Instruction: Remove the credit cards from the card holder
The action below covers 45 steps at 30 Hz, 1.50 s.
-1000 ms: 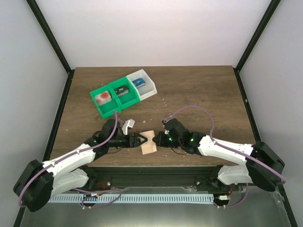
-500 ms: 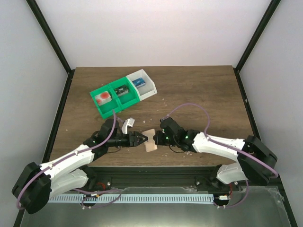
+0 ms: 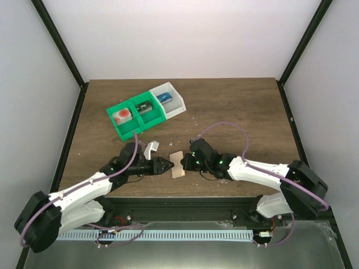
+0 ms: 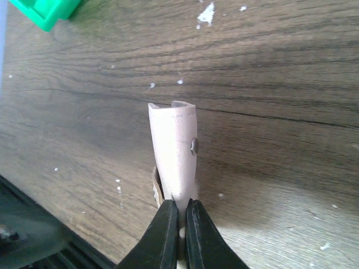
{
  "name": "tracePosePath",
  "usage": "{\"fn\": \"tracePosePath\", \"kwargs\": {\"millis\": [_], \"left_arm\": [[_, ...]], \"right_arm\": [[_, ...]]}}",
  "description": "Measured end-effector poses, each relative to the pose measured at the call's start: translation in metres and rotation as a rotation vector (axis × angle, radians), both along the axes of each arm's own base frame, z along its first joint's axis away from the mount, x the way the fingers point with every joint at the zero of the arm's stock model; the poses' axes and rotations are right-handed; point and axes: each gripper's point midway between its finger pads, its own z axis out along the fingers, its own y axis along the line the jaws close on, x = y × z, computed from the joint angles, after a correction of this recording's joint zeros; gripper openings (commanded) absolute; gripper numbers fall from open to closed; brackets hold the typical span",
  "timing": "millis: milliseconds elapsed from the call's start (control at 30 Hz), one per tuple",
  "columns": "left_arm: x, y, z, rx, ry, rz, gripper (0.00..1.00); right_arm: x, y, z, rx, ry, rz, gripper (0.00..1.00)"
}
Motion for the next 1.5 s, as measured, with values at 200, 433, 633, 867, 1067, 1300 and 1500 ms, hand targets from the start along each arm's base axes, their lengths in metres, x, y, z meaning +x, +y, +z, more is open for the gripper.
{"fn": "tracePosePath", "kwargs": {"millis": [200,433,633,867,1067,1300,1500], "left_arm": [[-0.006,0.0,-0.038,0.062,0.078,-0.032,0.51],[-0.006,-0.003,-0.049,0.085,0.085,-0.055,0.46],[-0.003,-0.001,-0.05,0.112,0.06,-0.05,0.46],[-0.004,-0.003,-0.053,0.115,0.065,-0.065,0.46],[-0.005,-0.002,-0.056,0.126,0.066,-0.071,0.38],[-0.004,-0.001,-0.06,0.149,0.047,-0.076,0.24],[-0.004,-0.001,-0.06,0.158,0.038,-0.078,0.01]], "right_arm": [[-0.003,0.014,0.02,0.102,-0.001,0.031,0.0],[-0.011,0.023,0.039,0.212,-0.019,0.086,0.01],[-0.017,0.022,0.039,0.23,-0.015,0.112,0.01],[-0.02,0.022,0.037,0.235,-0.01,0.127,0.01],[-0.022,0.024,0.033,0.235,0.002,0.148,0.0],[-0.024,0.026,0.031,0.233,0.006,0.164,0.01],[-0.026,0.025,0.03,0.23,0.008,0.176,0.0]]}}
